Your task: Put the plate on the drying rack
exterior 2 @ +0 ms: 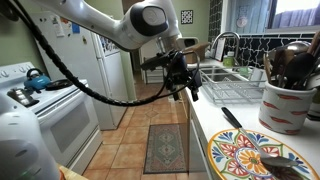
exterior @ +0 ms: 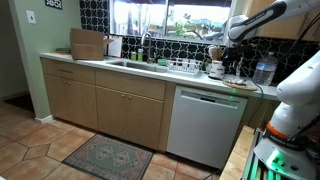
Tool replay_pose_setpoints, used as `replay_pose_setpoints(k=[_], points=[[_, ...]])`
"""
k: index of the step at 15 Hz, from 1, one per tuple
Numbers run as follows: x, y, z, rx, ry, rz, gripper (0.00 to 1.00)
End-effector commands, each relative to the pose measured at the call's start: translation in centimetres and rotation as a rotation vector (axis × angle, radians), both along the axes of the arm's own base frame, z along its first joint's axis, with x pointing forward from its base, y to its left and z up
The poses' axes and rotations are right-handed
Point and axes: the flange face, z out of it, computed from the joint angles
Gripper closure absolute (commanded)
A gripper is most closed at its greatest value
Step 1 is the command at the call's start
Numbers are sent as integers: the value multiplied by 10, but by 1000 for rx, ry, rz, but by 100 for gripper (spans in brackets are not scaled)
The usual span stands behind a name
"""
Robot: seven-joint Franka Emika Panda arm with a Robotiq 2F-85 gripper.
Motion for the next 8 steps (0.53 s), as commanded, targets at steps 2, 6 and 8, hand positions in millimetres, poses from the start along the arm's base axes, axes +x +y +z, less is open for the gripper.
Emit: replay_pose_setpoints(k=[2, 6, 8], points=[[-2, -15, -32, -72, 63, -39, 0], [-4, -33, -53, -157, 116, -86, 0], [-3, -39, -64, -203, 141, -110, 0]])
